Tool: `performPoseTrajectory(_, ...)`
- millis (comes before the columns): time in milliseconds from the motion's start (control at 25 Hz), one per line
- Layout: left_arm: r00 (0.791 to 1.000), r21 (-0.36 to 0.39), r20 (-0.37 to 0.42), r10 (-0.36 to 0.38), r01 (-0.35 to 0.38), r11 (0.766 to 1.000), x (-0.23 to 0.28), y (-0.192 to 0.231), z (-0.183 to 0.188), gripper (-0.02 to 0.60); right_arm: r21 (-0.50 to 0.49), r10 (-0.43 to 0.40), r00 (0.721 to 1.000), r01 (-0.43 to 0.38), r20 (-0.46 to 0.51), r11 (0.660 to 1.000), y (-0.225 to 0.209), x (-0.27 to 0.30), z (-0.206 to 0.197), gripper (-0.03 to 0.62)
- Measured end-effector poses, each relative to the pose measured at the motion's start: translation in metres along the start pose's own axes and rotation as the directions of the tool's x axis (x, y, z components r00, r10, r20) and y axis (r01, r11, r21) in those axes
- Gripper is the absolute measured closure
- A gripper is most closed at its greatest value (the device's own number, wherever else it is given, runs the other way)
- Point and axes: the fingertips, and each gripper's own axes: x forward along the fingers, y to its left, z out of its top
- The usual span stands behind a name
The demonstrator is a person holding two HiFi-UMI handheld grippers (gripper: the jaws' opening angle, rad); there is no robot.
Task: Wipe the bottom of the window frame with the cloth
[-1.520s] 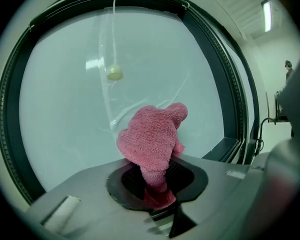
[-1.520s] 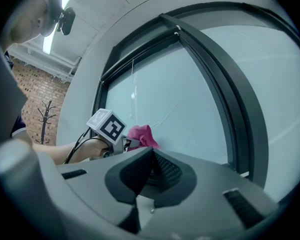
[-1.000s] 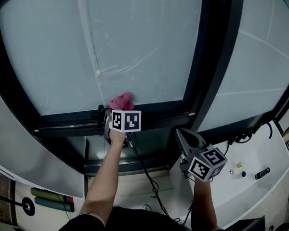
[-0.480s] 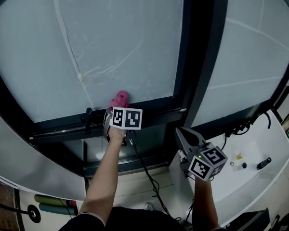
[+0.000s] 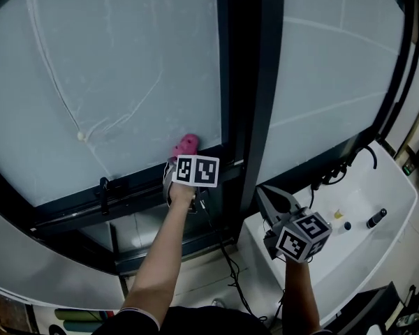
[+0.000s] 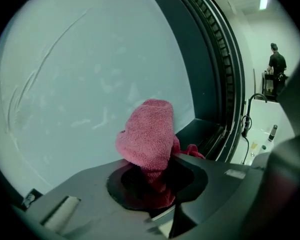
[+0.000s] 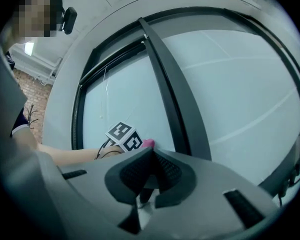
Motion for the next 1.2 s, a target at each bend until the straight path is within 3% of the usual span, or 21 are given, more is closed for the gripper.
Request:
performPoseTrajectory(520, 0.992, 0.083, 0.035, -0.121, 0.117, 0.990, 0.012, -0.099, 0.052, 0.505, -0.006, -0.186, 0.982, 0.186, 0.035, 0.983, -0.053, -0.058, 0.017, 0.594)
performPoseTrajectory(680, 0.992, 0.128, 0.048, -0.117, 0.110, 0.986, 0.011, -0.102, 0.054, 0.506, -0.010, -0.212, 0.977, 0.213, 0.037, 0.977, -0.056, -0.067, 0.018, 0.594)
performPoseTrajectory(1200, 0.991, 0.149, 0.035, -0.126, 0.119, 0.982, 0.002, -0.080, 0.038, 0.506, -0.010, -0.175, 0.984, 0.175, 0.027, 0.984, -0.033, -0.055, 0.012, 0.594)
